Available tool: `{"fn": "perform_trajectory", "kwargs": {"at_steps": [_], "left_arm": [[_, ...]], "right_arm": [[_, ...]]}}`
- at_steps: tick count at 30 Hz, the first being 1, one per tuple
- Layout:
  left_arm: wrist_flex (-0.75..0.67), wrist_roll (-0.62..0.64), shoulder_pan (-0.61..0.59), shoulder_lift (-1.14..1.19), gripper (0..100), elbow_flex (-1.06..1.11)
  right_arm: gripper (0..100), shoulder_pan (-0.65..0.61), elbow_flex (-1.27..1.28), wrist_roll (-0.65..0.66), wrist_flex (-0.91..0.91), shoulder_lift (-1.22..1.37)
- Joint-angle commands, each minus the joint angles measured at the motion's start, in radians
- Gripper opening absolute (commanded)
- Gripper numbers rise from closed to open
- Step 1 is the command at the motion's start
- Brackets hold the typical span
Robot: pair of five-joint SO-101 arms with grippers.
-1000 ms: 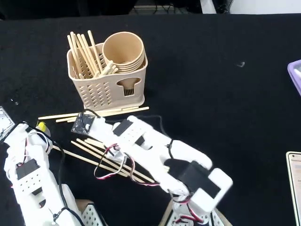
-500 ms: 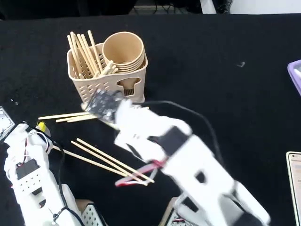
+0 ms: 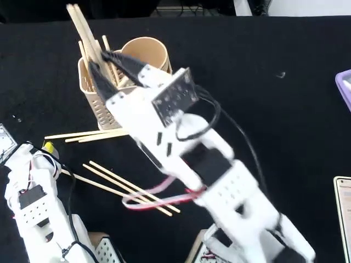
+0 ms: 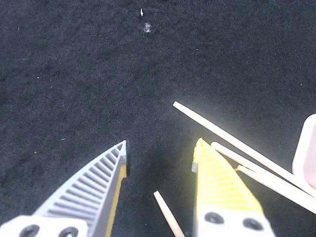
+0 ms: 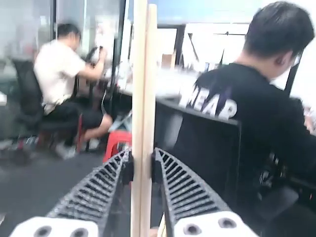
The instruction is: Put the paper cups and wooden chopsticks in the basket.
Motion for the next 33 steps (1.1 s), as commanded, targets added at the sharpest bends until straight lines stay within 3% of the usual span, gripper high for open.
{"fn": "perform_trajectory", "kwargs": {"at_steps": [1, 5, 10, 12, 17, 23, 28, 30, 33], "left_arm": [[-0.014, -0.005, 0.001, -0.009, 22, -0.005], [-0.014, -0.005, 0.001, -0.009, 22, -0.005], [-0.014, -0.005, 0.001, -0.009, 22, -0.005], [-0.014, -0.005, 0.001, -0.009, 22, -0.005], [-0.014, -0.005, 0.001, -0.009, 22, -0.005], [-0.014, -0.005, 0.001, -0.009, 22, -0.005], [-0.014, -0.005, 0.001, -0.009, 22, -0.005], [-0.015, -0.005, 0.002, -0.009, 22, -0.005], [-0.015, -0.005, 0.002, -0.009, 22, -0.005]], "right_arm": [[1.1, 0.048, -0.061, -0.009, -0.339, 0.185], [1.1, 0.104, -0.061, -0.014, -0.446, 0.308], [1.3, 0.132, -0.047, -0.014, -0.390, 0.366], [3.1, 0.127, -0.062, -0.014, -0.282, 0.367], [20.4, 0.126, -0.203, -0.064, 0.043, 0.338], [18.9, 0.124, -0.341, -0.124, 0.482, 0.189], [17.4, 0.025, -0.216, -0.120, 0.945, 0.033], [17.3, -0.032, -0.067, -0.118, 0.974, 0.004], [17.2, -0.120, 0.205, -0.069, 0.862, 0.007]]}}
